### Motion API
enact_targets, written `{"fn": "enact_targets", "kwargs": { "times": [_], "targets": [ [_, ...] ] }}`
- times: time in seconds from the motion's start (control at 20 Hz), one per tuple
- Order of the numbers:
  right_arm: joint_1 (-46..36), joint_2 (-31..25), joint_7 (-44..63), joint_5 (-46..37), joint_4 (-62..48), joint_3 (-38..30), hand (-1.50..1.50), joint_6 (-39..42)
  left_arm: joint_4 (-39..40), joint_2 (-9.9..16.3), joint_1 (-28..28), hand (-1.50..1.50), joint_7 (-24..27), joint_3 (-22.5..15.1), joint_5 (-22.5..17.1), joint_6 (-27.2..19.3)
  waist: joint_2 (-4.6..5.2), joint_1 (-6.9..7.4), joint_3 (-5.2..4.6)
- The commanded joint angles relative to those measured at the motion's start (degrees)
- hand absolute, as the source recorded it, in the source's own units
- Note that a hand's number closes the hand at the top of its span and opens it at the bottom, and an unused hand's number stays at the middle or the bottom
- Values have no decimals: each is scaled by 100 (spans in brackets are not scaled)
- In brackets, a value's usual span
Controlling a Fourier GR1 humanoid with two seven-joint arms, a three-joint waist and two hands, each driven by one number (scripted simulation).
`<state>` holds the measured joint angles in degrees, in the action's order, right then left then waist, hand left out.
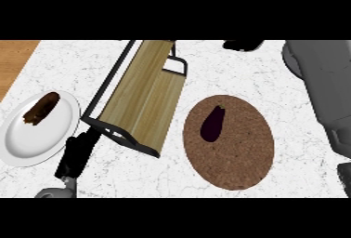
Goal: Pick the croissant from the placemat and place it in the tiered shelf
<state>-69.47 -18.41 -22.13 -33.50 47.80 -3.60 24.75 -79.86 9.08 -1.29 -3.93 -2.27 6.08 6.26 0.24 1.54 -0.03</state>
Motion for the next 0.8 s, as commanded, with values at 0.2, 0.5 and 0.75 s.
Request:
{"fn": "enact_targets", "kwargs": {
  "times": [0.2,0.5,0.75],
  "targets": [
    [-1111,943,632,-346,-1192,17,150,-911,49,2,-48,0,19,4,63,26,20,41,-2],
    [-1800,1205,266,-674,-2223,88,150,-1437,100,-133,-298,0,-117,-111,133,2,87,188,-6],
    [-2042,1553,46,-833,-2706,219,150,-1461,323,-74,-371,0,-26,-8,157,-2,85,145,-8]
  ]
}}
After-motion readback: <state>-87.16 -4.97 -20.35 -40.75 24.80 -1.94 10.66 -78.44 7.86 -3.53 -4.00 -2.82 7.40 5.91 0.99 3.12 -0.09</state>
